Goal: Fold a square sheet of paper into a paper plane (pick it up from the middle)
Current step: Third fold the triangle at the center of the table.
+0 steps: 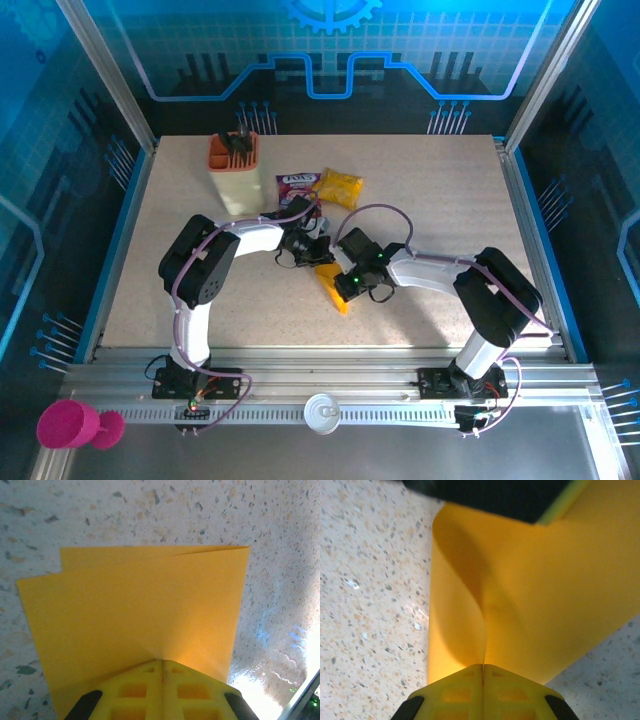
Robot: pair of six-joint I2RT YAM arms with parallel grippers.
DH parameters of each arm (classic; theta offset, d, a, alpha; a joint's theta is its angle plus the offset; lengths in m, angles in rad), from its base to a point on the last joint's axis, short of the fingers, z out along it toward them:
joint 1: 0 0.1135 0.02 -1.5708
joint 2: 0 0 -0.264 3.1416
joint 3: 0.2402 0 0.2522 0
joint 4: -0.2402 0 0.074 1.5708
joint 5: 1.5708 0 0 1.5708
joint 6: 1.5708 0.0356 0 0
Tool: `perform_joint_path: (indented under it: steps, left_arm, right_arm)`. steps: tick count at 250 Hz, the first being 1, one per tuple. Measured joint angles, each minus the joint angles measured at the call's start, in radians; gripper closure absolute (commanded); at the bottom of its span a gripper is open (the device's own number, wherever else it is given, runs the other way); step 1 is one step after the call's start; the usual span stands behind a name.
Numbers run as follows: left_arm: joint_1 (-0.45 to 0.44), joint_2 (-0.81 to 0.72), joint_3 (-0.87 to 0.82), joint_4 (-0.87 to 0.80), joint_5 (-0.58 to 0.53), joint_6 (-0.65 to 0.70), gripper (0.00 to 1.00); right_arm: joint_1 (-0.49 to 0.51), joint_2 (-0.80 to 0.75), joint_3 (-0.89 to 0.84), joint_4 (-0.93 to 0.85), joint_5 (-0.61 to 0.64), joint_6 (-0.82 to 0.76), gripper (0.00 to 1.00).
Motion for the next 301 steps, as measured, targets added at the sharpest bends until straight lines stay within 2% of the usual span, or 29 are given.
perform_joint_path:
  steps: [301]
  left_arm:
    - [0.0, 0.0, -0.006, 0.018, 0.007, -0.001, 1.0]
  right_arm:
    - [-0.025, 0.049, 0.002, 0.015, 0.0, 0.0, 1.0]
